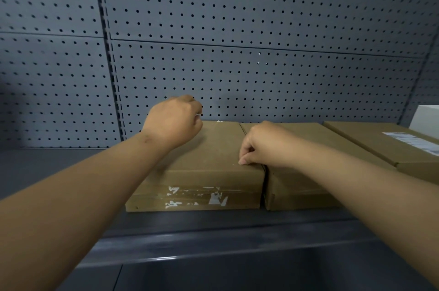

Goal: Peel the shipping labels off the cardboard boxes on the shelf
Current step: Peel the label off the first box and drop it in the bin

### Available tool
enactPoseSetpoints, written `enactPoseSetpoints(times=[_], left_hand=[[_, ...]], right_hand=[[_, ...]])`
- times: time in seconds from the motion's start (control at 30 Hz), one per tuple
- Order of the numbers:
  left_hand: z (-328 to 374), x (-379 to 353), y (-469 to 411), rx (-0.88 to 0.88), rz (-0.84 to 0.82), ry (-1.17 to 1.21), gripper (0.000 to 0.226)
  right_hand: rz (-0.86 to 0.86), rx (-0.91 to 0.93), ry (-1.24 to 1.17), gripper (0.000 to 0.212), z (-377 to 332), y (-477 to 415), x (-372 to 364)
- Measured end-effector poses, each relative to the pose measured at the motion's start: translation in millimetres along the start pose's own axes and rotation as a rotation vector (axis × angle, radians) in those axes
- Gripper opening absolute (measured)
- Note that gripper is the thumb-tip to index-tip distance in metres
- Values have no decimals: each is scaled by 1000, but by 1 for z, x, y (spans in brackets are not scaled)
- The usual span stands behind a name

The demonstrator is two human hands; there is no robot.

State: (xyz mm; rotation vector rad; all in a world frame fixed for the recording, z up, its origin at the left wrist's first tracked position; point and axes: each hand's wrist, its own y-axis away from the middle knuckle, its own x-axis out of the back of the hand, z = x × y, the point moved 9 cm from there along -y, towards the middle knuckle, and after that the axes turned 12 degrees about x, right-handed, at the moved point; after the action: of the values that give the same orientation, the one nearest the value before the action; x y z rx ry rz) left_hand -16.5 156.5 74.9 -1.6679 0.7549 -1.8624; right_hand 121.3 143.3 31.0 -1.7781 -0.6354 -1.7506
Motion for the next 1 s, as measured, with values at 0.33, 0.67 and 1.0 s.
enactPoseSetpoints(times=[0.33, 0.67, 1.0], left_hand=[[-3, 5, 3, -2, -4, 3, 27], [-9, 5, 4, 9, -9, -12, 27], [-5, 6, 3, -10, -25, 7, 28]], right_hand=[[37, -28, -49, 18, -1, -3, 5], [11, 20, 26, 18, -14, -9, 3], [22, 6, 8, 19, -14, -7, 5]])
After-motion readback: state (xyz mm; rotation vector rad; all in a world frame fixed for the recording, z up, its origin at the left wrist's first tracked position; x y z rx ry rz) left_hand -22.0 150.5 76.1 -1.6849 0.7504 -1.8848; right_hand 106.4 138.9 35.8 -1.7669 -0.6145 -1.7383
